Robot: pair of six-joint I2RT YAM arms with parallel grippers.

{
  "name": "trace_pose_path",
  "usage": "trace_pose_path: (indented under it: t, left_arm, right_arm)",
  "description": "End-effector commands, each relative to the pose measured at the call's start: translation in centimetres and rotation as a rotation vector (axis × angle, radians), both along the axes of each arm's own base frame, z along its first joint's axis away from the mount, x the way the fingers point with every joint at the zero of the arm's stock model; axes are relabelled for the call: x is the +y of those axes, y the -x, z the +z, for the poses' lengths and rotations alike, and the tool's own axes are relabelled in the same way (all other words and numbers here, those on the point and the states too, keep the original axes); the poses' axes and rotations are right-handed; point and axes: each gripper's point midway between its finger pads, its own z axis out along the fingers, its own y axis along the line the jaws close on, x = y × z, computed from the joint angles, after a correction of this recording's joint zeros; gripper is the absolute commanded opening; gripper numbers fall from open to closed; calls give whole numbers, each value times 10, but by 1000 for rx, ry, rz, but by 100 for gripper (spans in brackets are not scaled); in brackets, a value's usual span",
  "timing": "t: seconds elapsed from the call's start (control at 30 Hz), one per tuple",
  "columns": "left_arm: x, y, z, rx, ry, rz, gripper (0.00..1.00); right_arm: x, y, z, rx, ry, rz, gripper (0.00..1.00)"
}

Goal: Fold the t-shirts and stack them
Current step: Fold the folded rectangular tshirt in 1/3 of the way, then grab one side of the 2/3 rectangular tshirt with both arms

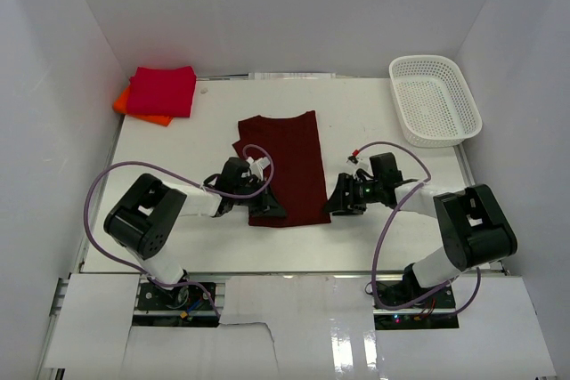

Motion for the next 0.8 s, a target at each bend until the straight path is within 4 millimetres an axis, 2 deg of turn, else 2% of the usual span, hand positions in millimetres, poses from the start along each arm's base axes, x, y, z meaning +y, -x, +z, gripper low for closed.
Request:
trace_pose_path:
  t: [0.0, 0.23, 0.27, 0.3, 0.37, 0.47, 0.5, 0.57, 0.6, 0.67, 0.7, 0.73, 0.77]
  left_arm:
    - [-2, -5, 5, -32, -5, -11, 0]
    - [0, -4, 4, -31, -15, -9, 0]
    - [0, -4, 4, -32, -16, -8, 0]
    - [1, -5, 3, -33, -19, -7, 0]
    - [1, -5, 4, -36, -19, -6, 0]
    - [1, -11, 11, -54, -24, 8, 0]
    - [6, -13, 8, -45, -56, 27, 0]
    - [11, -27, 20, -68, -71, 55, 0]
    - [25, -34, 21, -52, -102, 96, 0]
    - [44, -49, 53, -110, -86, 164, 0]
    - [67, -60, 62, -112, -97, 235, 0]
    - [80, -68, 73, -159, -117, 270, 3]
    - [92, -72, 99, -240, -120, 303, 35]
  right_arm:
    - [0, 21, -23, 67, 56, 11, 64]
    - [6, 25, -32, 91, 76, 20, 61]
    - [7, 26, -34, 99, 79, 23, 56]
    - [7, 26, -35, 101, 84, 21, 36]
    - [6, 27, -37, 110, 90, 17, 8]
    - [5, 29, -38, 113, 95, 15, 8]
    - [5, 30, -39, 116, 96, 15, 8]
    - [3, 30, -40, 116, 100, 11, 8]
    - [3, 32, -40, 116, 101, 12, 8]
    - [2, 34, -40, 118, 102, 11, 8]
    - [2, 35, -40, 118, 102, 11, 8]
    - [2, 35, -40, 116, 101, 11, 8]
    - [1, 35, -40, 115, 100, 8, 8]
